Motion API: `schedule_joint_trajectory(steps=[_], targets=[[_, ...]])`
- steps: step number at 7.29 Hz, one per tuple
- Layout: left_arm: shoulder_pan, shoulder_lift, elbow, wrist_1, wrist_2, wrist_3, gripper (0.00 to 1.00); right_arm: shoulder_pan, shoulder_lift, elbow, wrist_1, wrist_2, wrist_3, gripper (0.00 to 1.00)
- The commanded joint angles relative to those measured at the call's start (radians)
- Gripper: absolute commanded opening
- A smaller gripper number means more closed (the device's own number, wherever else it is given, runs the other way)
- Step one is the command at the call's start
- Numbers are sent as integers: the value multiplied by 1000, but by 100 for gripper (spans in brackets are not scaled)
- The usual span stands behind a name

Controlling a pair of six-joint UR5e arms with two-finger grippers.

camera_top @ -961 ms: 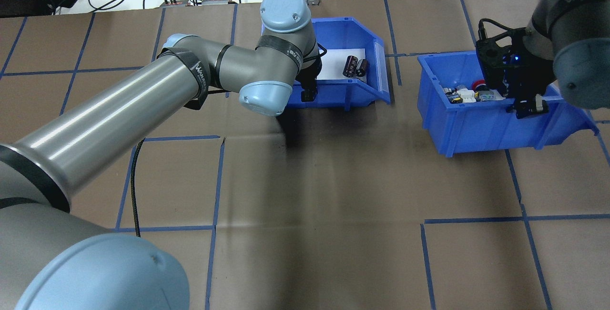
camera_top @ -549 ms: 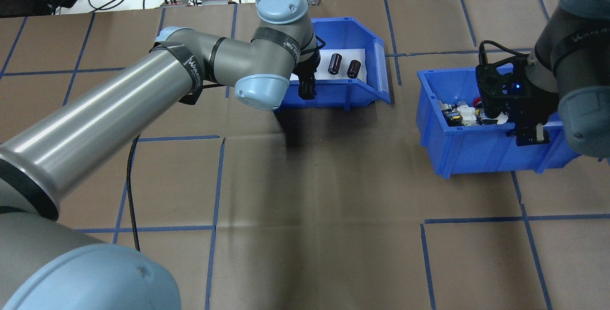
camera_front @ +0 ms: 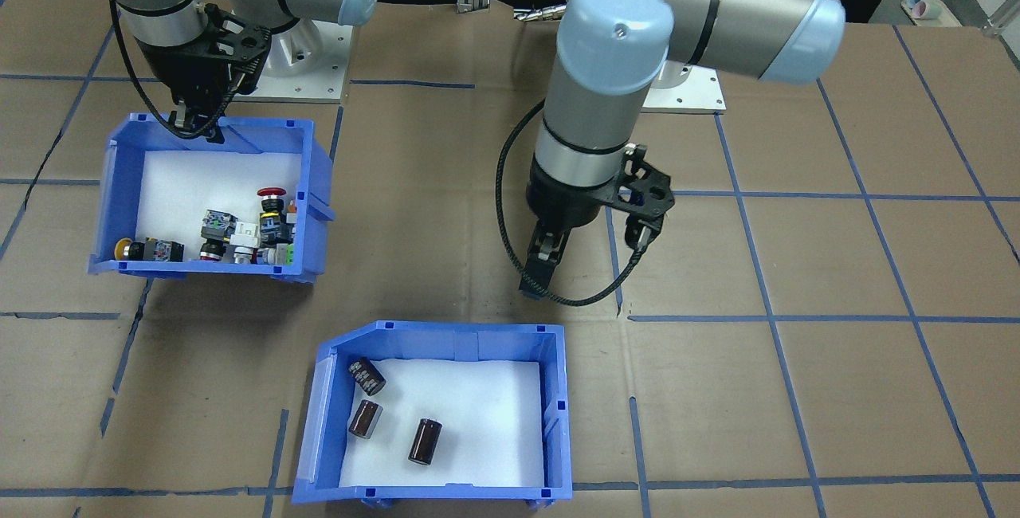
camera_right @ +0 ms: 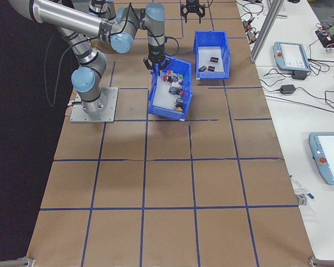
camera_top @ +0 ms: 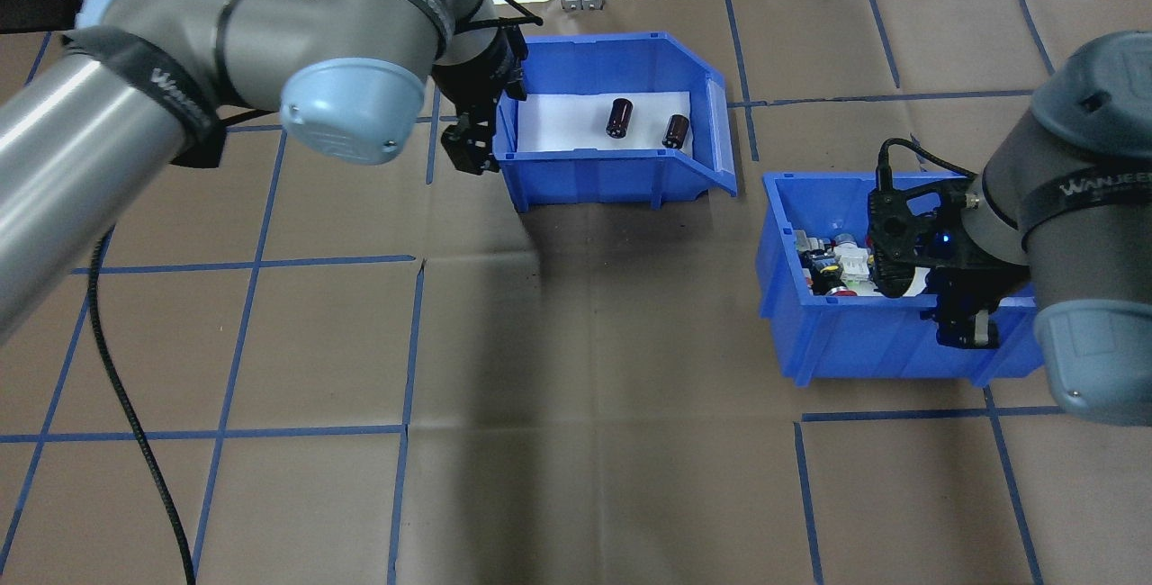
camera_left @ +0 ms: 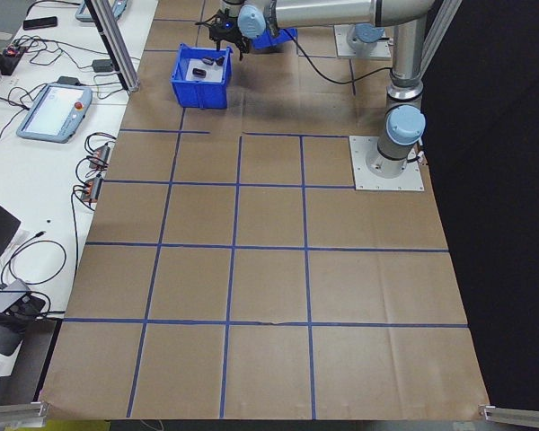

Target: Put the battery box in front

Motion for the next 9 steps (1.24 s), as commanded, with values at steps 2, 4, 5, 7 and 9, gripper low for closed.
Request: schedule_joint_trajectory(steps=[2,4,5,7,9], targets=[[114,222,-14,-300,138,642,99,245,2,6,-5,-1,251,1],[125,301,-17,-389,202,944,99,397,52,6,-95,-1,413,1],[169,318,-21,-392,193,1191,99,511,103,4,-164,-14,517,1],[209,392,-78,-394,136,1533,99,661,202,-2,-277,-23,665,1],[235,486,-180,-384,77,1618,99,725,261,-3,-341,-85,704,2]])
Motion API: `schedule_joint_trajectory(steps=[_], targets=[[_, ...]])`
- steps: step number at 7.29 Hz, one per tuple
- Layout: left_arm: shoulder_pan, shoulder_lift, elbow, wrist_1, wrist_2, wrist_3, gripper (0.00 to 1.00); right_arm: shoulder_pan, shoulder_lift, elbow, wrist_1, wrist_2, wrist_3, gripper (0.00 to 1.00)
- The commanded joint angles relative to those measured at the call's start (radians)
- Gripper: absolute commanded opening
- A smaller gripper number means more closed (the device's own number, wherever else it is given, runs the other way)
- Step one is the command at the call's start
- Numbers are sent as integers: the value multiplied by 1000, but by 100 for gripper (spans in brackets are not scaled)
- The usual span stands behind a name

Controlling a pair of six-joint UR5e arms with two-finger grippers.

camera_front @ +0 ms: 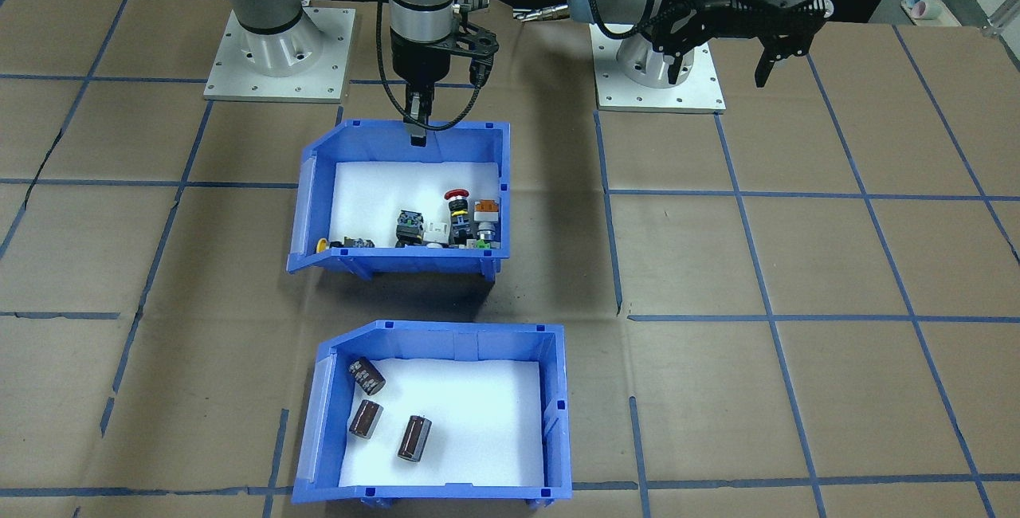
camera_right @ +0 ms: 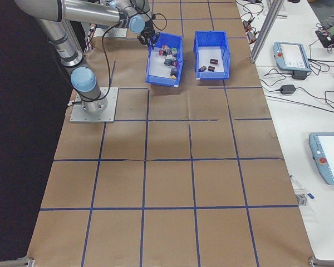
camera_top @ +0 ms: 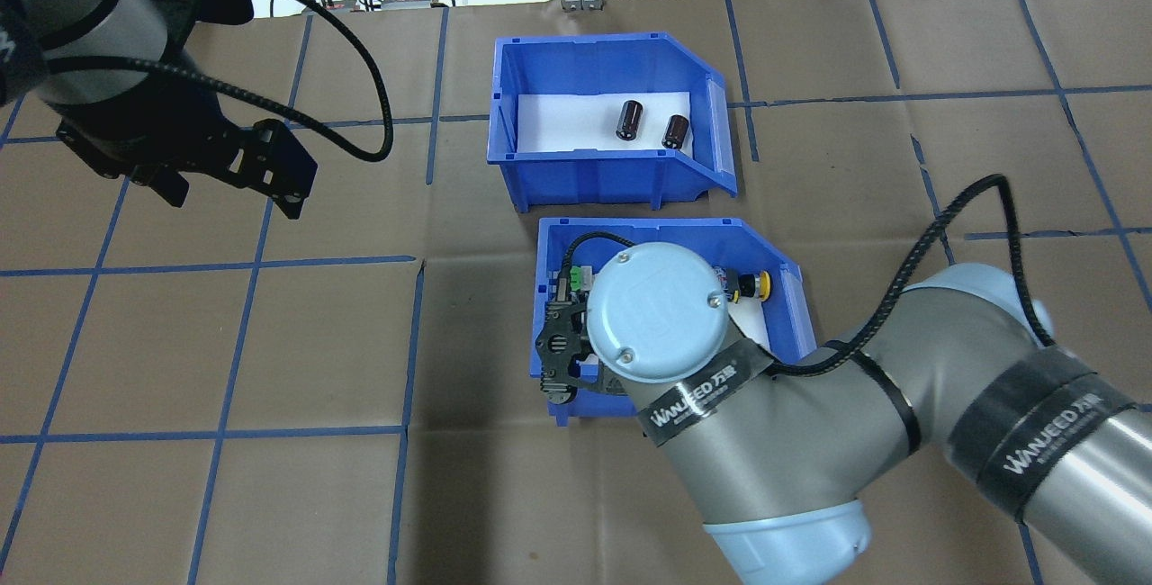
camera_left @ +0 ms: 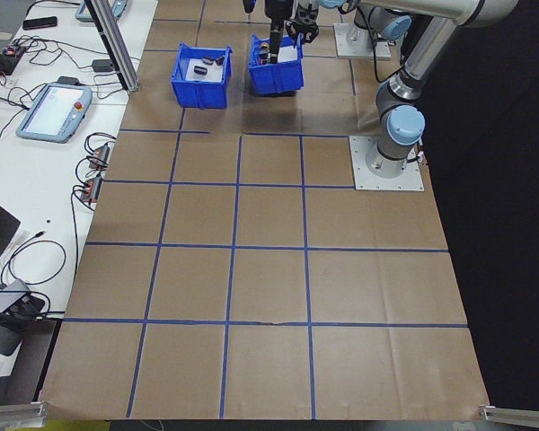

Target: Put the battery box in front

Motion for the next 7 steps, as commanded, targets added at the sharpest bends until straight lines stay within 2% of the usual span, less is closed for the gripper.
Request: schedule_joint_trajectory(steps=[1,3,4,5,7], targets=[[13,83,-89,8,-62,93,99,45,37,-1,-39,-35,44,1],[11,101,-94,12,-75,68,99,47,54,1,-39,-31,84,3],[11,95,-94,14,-72,62,99,47,54,7,-41,-25,87,57],[11,82,-95,14,-69,61,99,44,41,7,-29,-8,87,100],[13,65,-95,28,-76,-14,99,41,-3,-2,0,-11,87,100]])
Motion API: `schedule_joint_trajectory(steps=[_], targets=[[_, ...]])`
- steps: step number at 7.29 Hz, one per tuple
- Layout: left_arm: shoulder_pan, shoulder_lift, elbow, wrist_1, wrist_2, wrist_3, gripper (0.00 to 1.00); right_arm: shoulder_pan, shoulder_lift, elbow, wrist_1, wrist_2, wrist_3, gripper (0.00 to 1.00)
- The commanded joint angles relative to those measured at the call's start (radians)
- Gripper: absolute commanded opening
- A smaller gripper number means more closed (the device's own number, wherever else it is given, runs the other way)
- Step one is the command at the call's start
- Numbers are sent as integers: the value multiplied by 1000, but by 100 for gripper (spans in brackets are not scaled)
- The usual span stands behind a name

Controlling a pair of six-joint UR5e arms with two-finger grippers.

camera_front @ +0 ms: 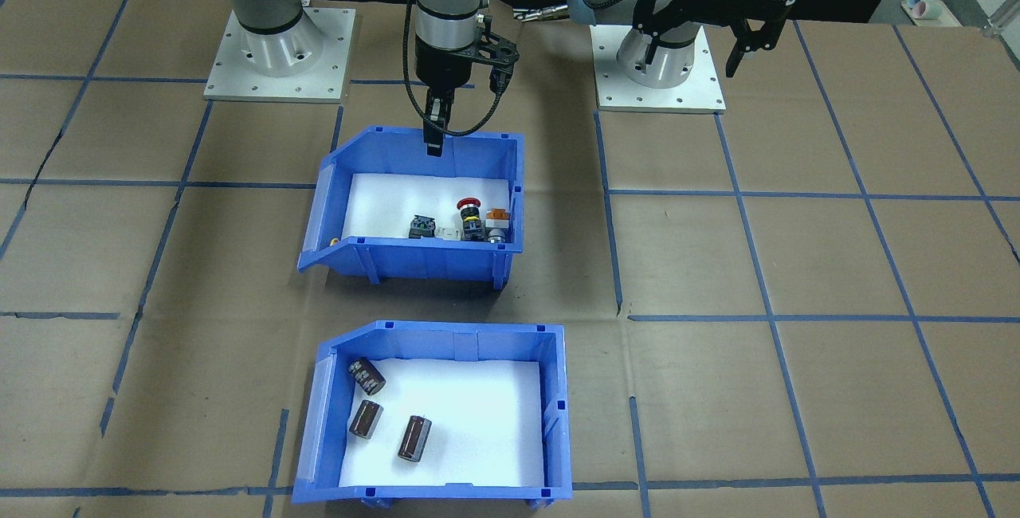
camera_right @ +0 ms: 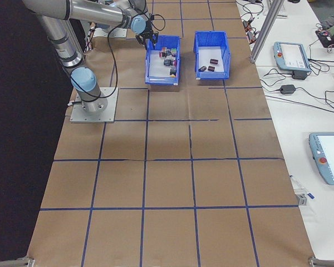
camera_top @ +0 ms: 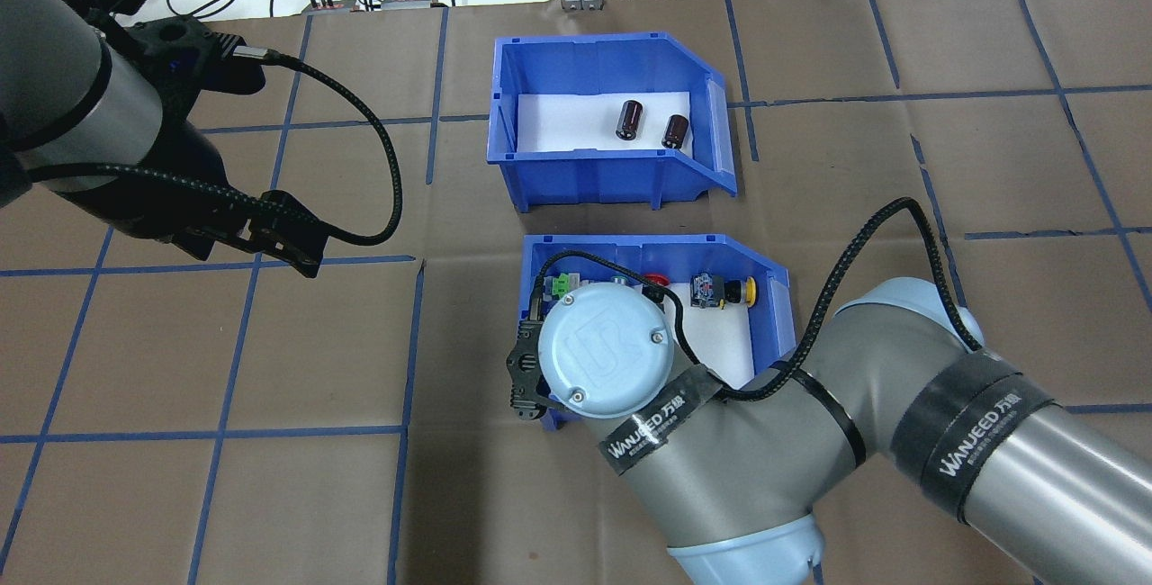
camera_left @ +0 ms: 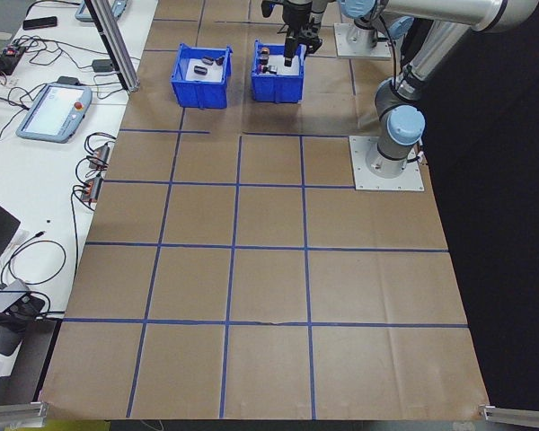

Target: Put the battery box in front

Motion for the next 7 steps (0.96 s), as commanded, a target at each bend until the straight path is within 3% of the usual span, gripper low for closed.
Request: schedule_joint_trajectory(steps=[1,3,5,6,7], targets=[[1,-7,0,5,-2,-63,99,-13,-75,-6,77,1,-3,100],[1,-7,-2,5,-1,-64,99,-91,-126,-64,230,5,3,100],[1,-7,-2,5,-1,-64,99,-270,-126,-124,262,5,26,100],[1,-7,-2,5,-1,-64,99,-367,-126,-152,278,62,69,100],[1,-7,-2,7,-1,-64,99,-466,-126,-188,345,162,206,100]])
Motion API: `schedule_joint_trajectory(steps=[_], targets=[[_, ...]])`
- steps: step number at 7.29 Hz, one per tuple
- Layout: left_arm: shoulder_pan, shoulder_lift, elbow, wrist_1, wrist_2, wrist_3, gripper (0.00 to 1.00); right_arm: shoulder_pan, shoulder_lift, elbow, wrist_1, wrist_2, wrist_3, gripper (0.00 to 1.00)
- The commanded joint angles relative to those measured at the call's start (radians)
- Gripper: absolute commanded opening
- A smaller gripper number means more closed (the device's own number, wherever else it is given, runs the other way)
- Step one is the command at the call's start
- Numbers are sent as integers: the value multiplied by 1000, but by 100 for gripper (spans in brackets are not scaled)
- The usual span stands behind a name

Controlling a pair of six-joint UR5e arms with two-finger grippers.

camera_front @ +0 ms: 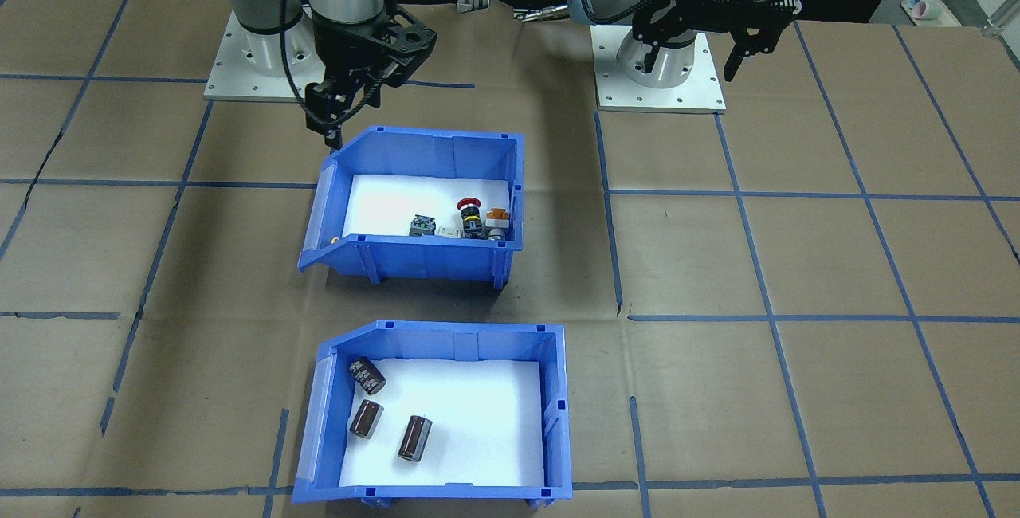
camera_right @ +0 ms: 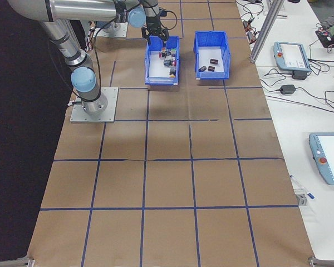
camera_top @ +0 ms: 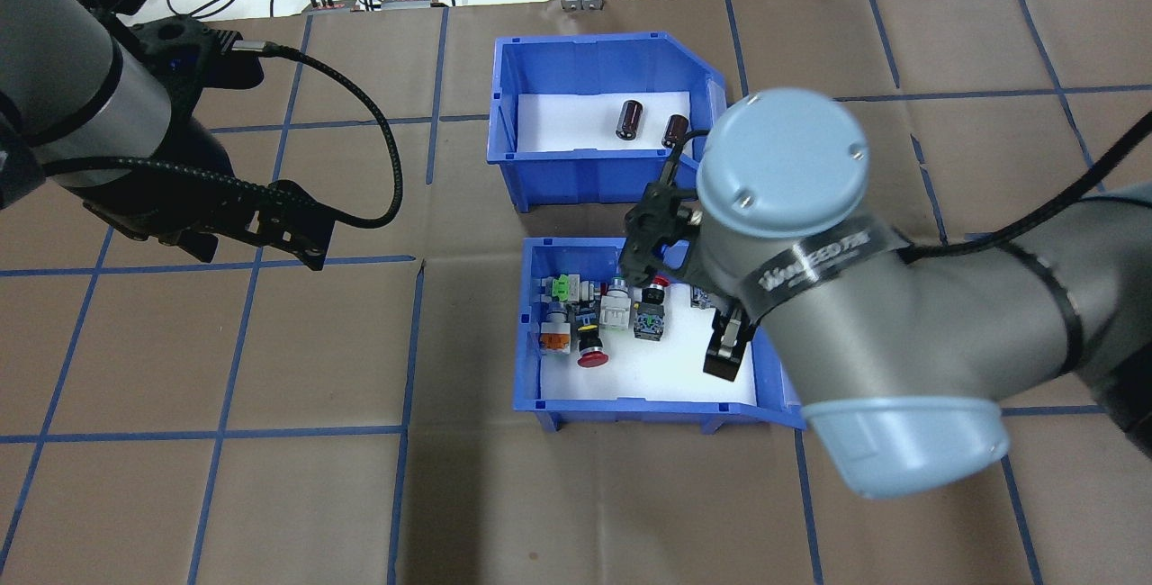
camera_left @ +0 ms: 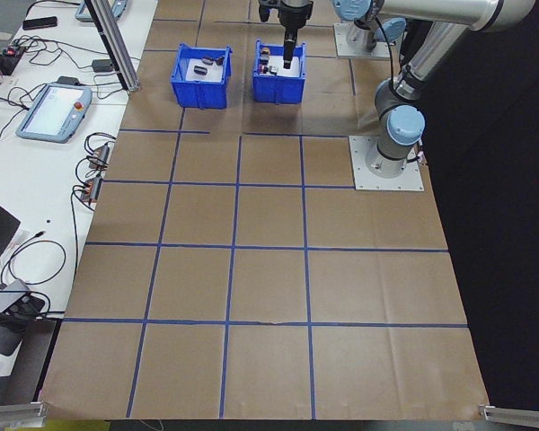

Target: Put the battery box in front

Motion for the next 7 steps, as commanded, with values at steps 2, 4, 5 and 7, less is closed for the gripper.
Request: schedule_joint_trajectory(steps=[2,4,5,7], targets=[[0,0,2,1,0,-2,99,-201,7,-154,138,107,410,100],[0,0,5,3,8,3,99,-212,64,-283,158,94,692,100],[0,0,3,4,8,1,99,-238,120,-350,204,94,738,100],[0,0,3,4,8,1,99,-257,158,-414,273,92,799,100]])
